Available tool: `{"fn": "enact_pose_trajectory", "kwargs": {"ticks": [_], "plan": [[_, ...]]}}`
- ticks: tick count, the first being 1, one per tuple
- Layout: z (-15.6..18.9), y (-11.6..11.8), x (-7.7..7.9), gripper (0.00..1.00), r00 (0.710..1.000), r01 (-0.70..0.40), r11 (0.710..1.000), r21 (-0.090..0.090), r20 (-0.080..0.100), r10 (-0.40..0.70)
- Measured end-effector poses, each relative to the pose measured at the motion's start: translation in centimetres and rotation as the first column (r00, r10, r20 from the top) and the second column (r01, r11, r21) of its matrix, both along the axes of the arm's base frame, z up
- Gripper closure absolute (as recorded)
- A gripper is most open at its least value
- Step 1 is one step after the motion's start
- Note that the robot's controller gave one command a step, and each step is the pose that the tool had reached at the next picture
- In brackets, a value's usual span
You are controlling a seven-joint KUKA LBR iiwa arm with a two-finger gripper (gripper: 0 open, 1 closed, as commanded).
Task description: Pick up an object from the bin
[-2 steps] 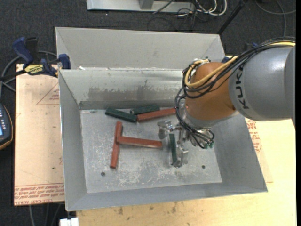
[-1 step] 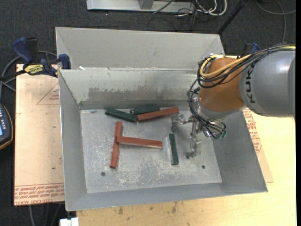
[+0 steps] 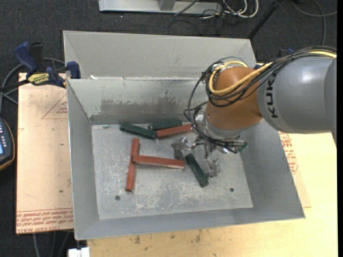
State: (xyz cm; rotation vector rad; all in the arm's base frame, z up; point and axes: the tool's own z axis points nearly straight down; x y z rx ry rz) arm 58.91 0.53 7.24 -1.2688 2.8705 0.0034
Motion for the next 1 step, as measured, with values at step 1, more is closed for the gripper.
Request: {"fn": "enact_pose_trajectory", "kwargs": {"ticks": [1], "plan": [[0.07,-0.18,0.03,1.00,1.000,0.003,1.000,-0.001,-0.001,-0.003]]}}
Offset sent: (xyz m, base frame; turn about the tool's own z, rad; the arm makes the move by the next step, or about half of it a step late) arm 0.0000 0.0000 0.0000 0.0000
